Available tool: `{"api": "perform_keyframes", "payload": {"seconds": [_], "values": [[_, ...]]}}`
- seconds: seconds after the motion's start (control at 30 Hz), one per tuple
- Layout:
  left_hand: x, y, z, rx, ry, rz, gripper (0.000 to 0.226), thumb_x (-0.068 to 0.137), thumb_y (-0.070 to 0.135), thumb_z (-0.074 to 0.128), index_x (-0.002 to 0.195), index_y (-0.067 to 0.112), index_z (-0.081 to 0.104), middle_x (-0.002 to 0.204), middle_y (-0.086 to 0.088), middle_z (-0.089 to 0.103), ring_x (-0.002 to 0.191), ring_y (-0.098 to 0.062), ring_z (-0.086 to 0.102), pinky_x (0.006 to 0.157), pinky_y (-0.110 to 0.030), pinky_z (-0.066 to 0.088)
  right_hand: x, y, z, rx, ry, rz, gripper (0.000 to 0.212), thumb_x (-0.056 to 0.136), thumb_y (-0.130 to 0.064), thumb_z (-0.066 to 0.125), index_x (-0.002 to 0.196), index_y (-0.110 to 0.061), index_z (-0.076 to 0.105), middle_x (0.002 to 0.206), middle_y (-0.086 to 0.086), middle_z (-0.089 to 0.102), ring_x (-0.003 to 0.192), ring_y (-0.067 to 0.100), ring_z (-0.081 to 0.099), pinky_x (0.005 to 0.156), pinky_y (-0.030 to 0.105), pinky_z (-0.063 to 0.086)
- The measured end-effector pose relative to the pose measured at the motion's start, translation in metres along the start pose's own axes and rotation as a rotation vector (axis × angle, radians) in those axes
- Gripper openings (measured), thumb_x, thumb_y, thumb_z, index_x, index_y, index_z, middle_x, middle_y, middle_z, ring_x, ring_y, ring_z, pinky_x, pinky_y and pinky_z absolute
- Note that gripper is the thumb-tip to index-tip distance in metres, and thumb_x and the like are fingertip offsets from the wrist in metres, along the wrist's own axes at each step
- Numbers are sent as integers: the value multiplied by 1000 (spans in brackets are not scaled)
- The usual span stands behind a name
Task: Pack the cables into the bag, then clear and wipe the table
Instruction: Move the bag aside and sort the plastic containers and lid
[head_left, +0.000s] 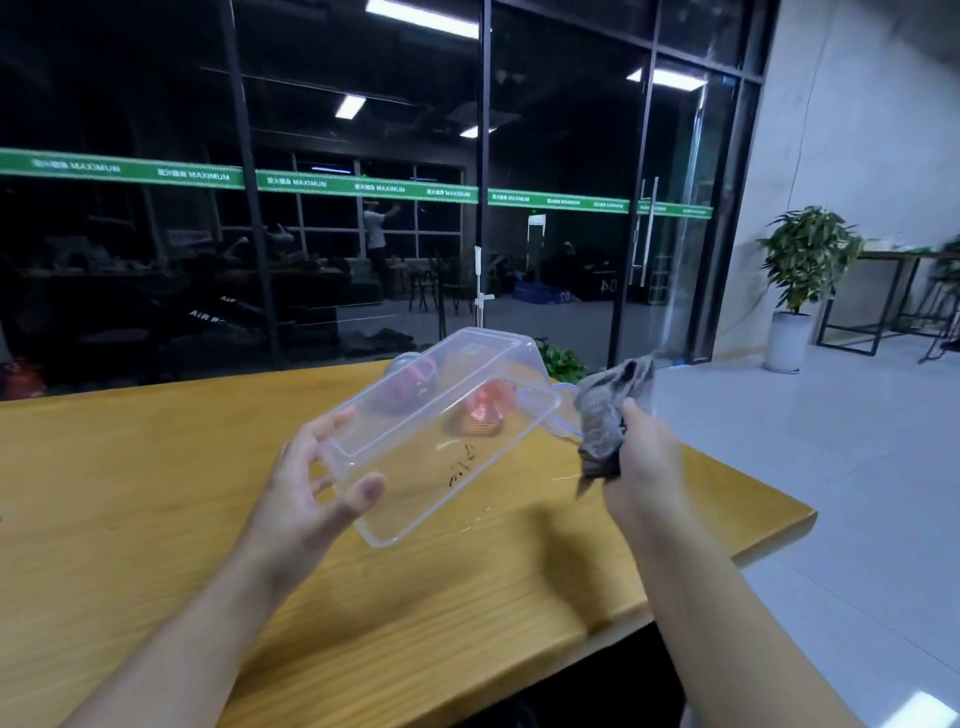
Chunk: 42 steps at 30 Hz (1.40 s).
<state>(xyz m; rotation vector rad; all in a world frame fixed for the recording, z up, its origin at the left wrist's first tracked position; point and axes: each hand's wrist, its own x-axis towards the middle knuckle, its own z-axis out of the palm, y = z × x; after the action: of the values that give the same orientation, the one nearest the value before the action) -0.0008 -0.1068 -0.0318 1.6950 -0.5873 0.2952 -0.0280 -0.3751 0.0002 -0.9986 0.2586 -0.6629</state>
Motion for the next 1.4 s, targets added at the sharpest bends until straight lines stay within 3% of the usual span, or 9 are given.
{"api": "perform_keyframes", "payload": {"seconds": [0.2,0.33,0.43,0.57,0.7,0.87,1.03,1.23,1.4], "values": [[-2,8,4,-59,22,25,93,31,85,64,114,47,47,130,11,49,110,9,52,81,-9,44,-24,14,26,482,-275,389,55,100,-51,19,110,-15,59,104,11,66,97,28,60,87,41,46],[-2,3,3,-42,17,13,83,34,85,65,109,55,49,134,4,45,120,-3,48,92,-21,43,-37,13,40,459,-355,423,57,100,-51,27,131,-9,51,131,19,56,124,39,50,61,42,57],[-2,1,4,-49,-15,25,82,37,84,67,111,54,49,134,0,46,123,-13,48,105,-43,39,-44,8,42,521,-341,365,52,101,-49,30,117,-9,59,119,18,63,107,34,62,82,51,53],[-3,4,7,-77,-3,66,79,37,82,69,110,58,50,136,5,41,124,-17,49,104,-48,40,-44,7,34,604,-308,354,56,102,-47,20,106,-9,60,102,17,65,86,32,66,70,43,53],[-4,5,7,-114,15,88,78,39,81,69,110,57,51,135,5,42,125,-14,48,104,-47,41,-46,9,31,607,-247,375,46,100,-43,37,112,-7,63,112,21,67,97,37,64,86,53,51],[-4,6,8,-145,-15,87,78,37,82,69,109,55,51,135,1,43,119,-10,52,97,-33,44,-56,10,33,455,-389,289,53,96,-53,37,103,-10,67,92,14,73,78,28,72,72,46,58],[-2,-3,9,-141,-43,82,79,38,79,73,110,55,50,136,-4,40,121,-16,50,102,-45,42,-63,16,47,309,-422,211,65,88,-63,30,113,-13,65,105,7,72,87,21,70,67,35,56],[-7,8,13,-28,-5,133,77,34,85,66,106,66,48,130,8,31,111,13,46,94,-26,46,-65,27,64,391,-211,157,57,98,-55,24,89,-10,58,56,-2,61,44,11,54,49,24,44],[-7,12,14,-64,84,182,74,37,86,63,107,64,50,127,13,35,109,16,45,90,-19,44,-77,35,67,409,-276,181,62,93,-61,27,90,-12,65,70,2,69,59,16,66,58,28,52]]}}
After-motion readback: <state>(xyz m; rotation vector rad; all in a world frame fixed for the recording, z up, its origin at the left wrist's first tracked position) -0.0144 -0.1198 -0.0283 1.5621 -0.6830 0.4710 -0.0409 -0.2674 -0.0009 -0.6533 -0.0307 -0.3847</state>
